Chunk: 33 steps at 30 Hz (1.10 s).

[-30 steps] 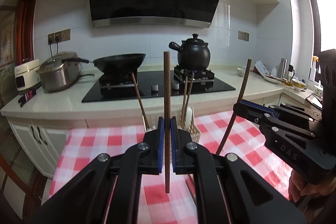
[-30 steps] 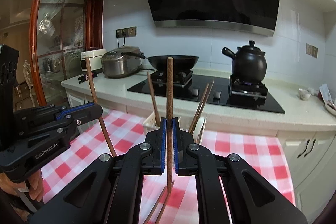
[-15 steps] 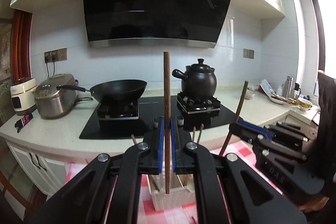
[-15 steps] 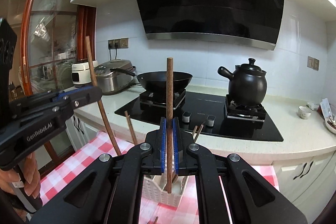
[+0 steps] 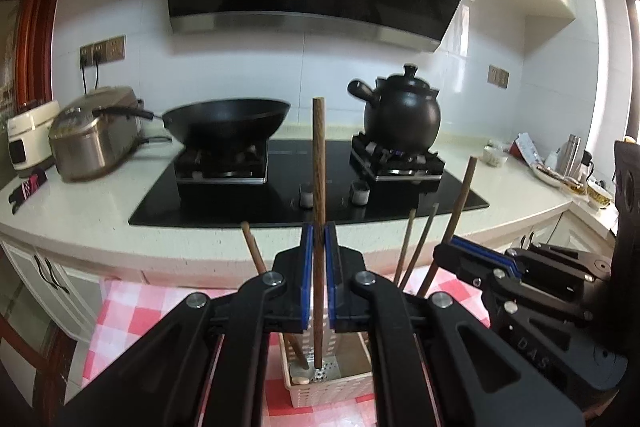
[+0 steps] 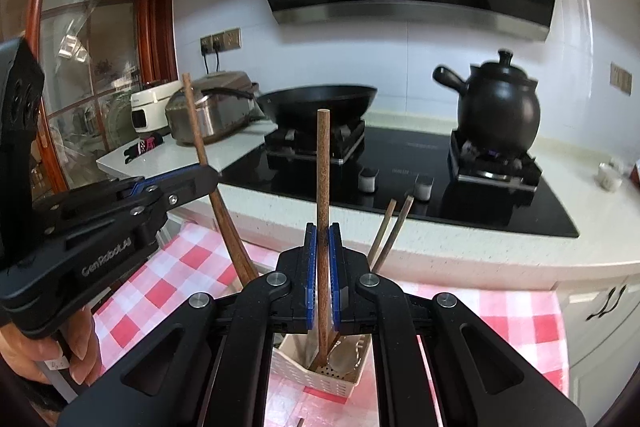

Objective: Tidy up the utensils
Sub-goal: 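Lower both chopsticks into the white basket, then open both grippers and move them back over the remaining chopsticks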

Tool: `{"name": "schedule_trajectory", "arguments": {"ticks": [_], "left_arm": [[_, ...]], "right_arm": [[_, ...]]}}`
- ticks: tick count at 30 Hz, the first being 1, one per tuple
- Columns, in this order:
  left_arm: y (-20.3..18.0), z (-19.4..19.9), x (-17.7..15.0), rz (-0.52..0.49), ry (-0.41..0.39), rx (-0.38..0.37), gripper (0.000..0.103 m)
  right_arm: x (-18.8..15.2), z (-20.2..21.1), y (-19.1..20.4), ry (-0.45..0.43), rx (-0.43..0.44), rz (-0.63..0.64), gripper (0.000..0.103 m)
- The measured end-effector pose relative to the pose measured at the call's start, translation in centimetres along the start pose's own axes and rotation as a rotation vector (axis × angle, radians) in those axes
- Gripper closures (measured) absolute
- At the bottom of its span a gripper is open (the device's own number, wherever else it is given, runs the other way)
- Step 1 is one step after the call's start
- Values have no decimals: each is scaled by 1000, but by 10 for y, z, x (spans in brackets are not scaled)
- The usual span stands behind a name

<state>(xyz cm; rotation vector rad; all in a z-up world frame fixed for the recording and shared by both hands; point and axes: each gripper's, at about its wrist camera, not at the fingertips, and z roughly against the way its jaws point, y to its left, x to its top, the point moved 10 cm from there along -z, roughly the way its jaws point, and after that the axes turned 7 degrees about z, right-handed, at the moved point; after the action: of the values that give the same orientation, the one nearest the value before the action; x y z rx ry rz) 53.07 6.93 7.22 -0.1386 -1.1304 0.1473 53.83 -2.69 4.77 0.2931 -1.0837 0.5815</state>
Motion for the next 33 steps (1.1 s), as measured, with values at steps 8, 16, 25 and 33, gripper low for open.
{"name": "schedule_trajectory", "arguments": {"ticks": [8,16,25,33], "left_arm": [[19,-29,-29,20,57,16,95],[28,-4,-25,20,19,31,68],[39,63,-37,40,-70,78,19],[51,101,-96,32,-56,141,5]], "right_arm": [[-16,-35,-12,50,1,-41,93],[-16,-22,-16,43,-23,-44,92],[-38,29,-7,24,-27,-46,71],[-99,60,7,57,-31,-72,67]]}}
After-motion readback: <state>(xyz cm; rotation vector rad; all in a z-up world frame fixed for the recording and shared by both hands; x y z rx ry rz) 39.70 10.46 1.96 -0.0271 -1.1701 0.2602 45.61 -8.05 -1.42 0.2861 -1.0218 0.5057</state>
